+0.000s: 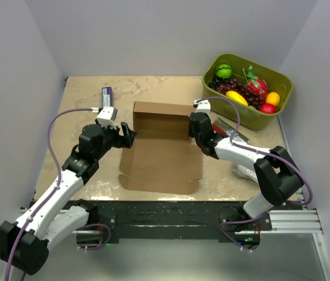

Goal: Fold the paper box

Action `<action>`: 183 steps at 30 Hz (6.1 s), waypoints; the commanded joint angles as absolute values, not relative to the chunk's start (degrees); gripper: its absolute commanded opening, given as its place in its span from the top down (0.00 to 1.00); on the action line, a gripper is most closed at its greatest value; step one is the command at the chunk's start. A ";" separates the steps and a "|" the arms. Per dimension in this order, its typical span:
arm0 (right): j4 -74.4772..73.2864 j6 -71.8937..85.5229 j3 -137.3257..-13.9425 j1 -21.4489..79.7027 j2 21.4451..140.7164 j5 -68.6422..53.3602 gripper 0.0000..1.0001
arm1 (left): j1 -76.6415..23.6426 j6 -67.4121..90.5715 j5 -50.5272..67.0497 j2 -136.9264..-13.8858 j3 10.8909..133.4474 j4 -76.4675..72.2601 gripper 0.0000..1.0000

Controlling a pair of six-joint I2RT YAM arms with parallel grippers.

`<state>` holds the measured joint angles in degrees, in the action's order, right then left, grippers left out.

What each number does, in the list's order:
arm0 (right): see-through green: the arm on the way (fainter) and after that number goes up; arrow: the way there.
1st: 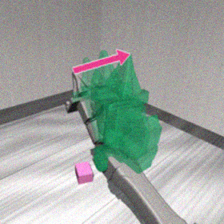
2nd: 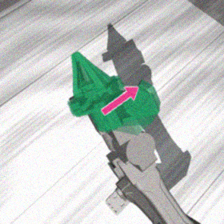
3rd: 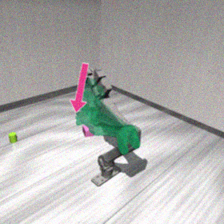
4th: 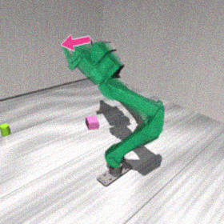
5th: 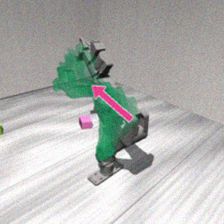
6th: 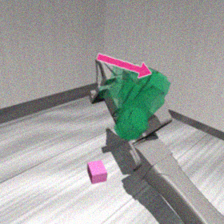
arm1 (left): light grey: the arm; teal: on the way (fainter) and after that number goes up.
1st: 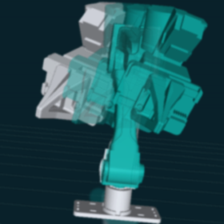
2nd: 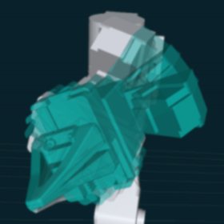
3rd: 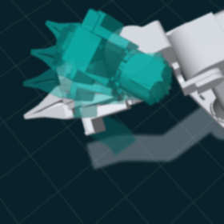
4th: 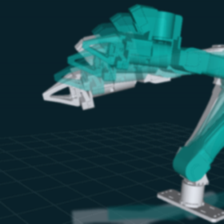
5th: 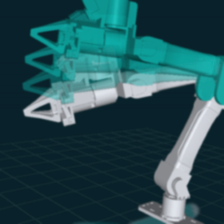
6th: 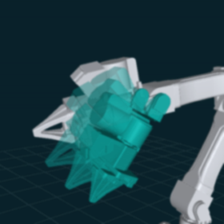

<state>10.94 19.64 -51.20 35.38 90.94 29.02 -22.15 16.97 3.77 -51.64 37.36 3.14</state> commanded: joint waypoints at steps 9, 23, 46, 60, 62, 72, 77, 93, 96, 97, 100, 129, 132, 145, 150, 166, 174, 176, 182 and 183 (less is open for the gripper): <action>-3.69 15.56 -56.25 34.19 87.36 7.48 1.00 | -22.67 19.95 -9.57 -44.11 34.10 6.67 0.17; -7.73 15.03 -59.50 33.84 89.56 3.34 1.00 | -28.21 22.15 -16.34 -48.86 26.45 -2.81 0.24; -0.36 20.57 -55.20 33.93 91.58 9.84 0.69 | -32.34 21.88 -19.60 -50.71 25.66 -4.66 0.83; 1.50 24.96 -55.02 34.71 94.30 18.54 0.98 | -33.48 22.59 -19.42 -49.57 25.66 -5.18 0.95; 0.18 25.75 -56.25 34.89 95.18 21.95 1.00 | -33.84 22.50 -20.03 -49.39 25.49 -5.36 0.96; -6.68 27.34 -59.24 35.68 98.79 33.13 1.00 | -35.07 22.76 -23.29 -49.66 26.19 -5.10 1.00; -5.02 25.41 -58.89 35.68 98.53 29.90 1.00 | -35.07 21.45 -22.16 -50.10 27.24 -4.48 0.96; -13.35 21.80 -63.89 35.51 94.75 19.44 0.44 | -35.07 19.01 -19.60 -49.13 39.27 9.40 0.20; -13.80 20.75 -63.72 35.51 93.17 15.75 0.32 | -35.16 11.12 -17.59 -51.14 44.79 12.21 0.17; -13.97 20.39 -63.55 35.51 91.95 14.95 0.29 | -35.16 8.55 -16.53 -52.11 46.39 13.26 0.17; -14.50 19.07 -62.41 35.59 89.39 12.40 0.21 | -35.07 -2.69 -12.23 -56.76 51.49 15.99 0.17; -20.30 19.25 -55.02 30.41 58.36 8.17 0.03 | -45.70 -33.13 -16.34 -79.80 55.19 -2.37 0.14; -21.26 19.60 -55.11 30.06 56.34 8.52 0.03 | -45.70 -32.87 -22.66 -83.66 56.94 -4.04 0.23; -25.58 19.86 -58.62 29.79 53.70 7.57 0.03 | -38.08 -22.69 -28.66 -91.84 63.98 -3.01 0.74; -26.01 19.86 -60.47 29.88 54.67 5.72 0.03 | -31.03 -12.93 -21.89 -93.69 66.53 1.84 0.82; -27.95 22.06 -58.19 29.79 56.77 7.29 0.03 | -19.51 3.69 -4.32 -97.48 60.39 12.39 0.84; -26.90 23.90 -59.32 23.74 57.92 7.30 0.01 | -19.51 8.52 6.49 -92.29 52.83 13.62 0.79; -26.02 24.17 -60.46 22.85 55.91 7.03 0.01 | -19.42 9.84 9.22 -90.53 50.63 13.28 0.78; -29.87 24.52 -66.78 20.92 54.14 10.53 0.01 | -19.42 11.34 13.97 -86.84 46.76 12.57 0.75; -30.49 24.26 -67.23 19.53 54.23 10.98 0.01 | -19.34 11.42 14.32 -86.40 46.41 12.31 0.75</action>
